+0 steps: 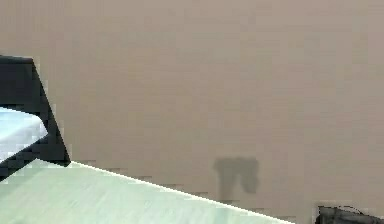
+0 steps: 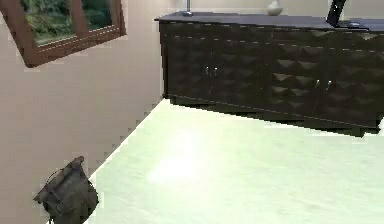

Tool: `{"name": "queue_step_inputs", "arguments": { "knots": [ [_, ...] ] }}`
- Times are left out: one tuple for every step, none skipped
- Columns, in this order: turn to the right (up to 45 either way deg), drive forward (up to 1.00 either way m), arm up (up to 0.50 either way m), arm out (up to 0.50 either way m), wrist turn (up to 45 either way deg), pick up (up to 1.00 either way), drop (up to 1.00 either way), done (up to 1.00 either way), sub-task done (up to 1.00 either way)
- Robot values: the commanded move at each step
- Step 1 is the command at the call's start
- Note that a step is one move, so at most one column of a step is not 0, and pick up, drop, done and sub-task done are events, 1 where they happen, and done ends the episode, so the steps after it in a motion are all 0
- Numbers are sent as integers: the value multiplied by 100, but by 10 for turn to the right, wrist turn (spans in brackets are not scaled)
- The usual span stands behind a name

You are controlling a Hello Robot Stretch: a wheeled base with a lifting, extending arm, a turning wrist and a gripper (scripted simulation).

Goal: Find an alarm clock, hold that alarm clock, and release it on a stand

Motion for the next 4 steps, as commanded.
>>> {"name": "queue_step_inputs", "arguments": {
  "knots": [
    [450,0,0,0,0,0,0,0,0],
    [240,0,0,0,0,0,0,0,0],
    [0,15,0,0,0,0,0,0,0],
    [450,0,0,0,0,0,0,0,0]
  ]
}}
